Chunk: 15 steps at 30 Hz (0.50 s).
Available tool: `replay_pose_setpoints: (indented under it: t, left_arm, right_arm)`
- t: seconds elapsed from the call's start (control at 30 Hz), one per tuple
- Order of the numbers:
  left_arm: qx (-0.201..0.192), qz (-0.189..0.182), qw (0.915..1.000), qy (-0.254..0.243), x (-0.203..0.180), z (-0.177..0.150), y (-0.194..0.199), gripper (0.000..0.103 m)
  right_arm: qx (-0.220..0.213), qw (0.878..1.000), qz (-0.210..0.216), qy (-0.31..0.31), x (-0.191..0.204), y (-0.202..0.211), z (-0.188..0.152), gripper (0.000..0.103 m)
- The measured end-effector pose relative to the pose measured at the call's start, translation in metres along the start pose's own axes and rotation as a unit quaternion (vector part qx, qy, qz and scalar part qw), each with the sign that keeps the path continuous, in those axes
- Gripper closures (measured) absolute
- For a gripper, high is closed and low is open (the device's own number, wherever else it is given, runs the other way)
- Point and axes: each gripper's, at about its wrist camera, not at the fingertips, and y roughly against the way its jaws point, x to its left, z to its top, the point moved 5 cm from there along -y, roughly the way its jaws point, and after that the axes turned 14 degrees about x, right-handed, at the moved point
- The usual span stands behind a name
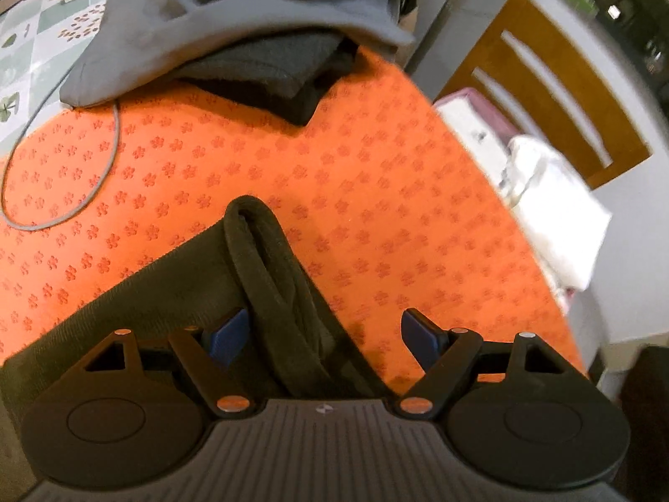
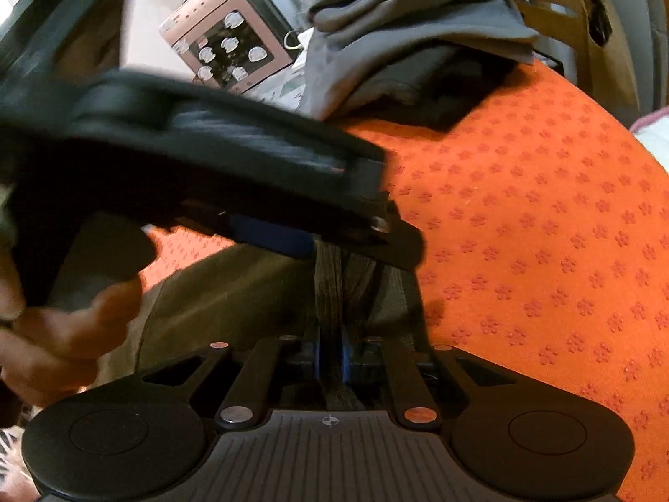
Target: Fold clothes
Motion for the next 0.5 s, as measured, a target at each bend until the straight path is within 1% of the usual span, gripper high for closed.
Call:
replay_pose_setpoints:
  t: [0.03,0.07,0.1,0.13,0.17,0.2,0.27,0.3,0.4,0.5]
  left_arm:
    - [0.002,0.013,0.9999,-0.005,-0.002,0.002,-0.003,0.022]
    - [0.001,0.031,0.9994,-0.013,-0.002,0.002,-0.006,0.032]
    - [0.002,0.045,0.9989,-0.016,-0.001,0.002,-0.009,0.045]
    - [0.004,0.058,0.9981,-0.019,0.001,0.002,-0.012,0.053]
    - [0.009,0.059,0.9981,-0.017,0.003,0.001,-0.015,0.07]
    - [0.012,0.059,0.9981,-0.012,0.006,-0.001,-0.018,0.081]
    - [0.014,0.061,0.998,-0.002,0.013,-0.004,-0.02,0.087]
    - [0.012,0.063,0.998,0.003,0.016,-0.005,-0.02,0.088]
    - [0.004,0.055,0.9982,0.021,0.026,-0.013,-0.015,0.09]
    - [-0.002,0.046,0.9984,0.033,0.033,-0.02,-0.01,0.09]
  right_arm:
    - [-0.001,1.0,-0.006,0.006,0.001,0.0,0.0,0.091]
    - [-0.003,1.0,-0.015,0.01,0.001,0.0,-0.001,0.091]
    - [-0.005,1.0,-0.023,0.011,0.0,0.001,-0.001,0.09]
    - [-0.006,1.0,-0.028,0.012,-0.002,0.002,-0.001,0.09]
    - [-0.006,0.999,-0.032,0.012,-0.005,0.004,-0.002,0.09]
    - [-0.006,0.999,-0.037,0.012,-0.007,0.005,-0.003,0.089]
    - [-0.005,0.999,-0.035,0.005,-0.013,0.008,-0.005,0.084]
    - [-0.006,0.999,-0.033,0.003,-0.016,0.011,-0.006,0.083]
    - [-0.01,1.0,-0.014,-0.006,-0.025,0.023,-0.011,0.08]
    - [-0.018,0.999,0.015,-0.041,-0.037,0.031,-0.01,0.079]
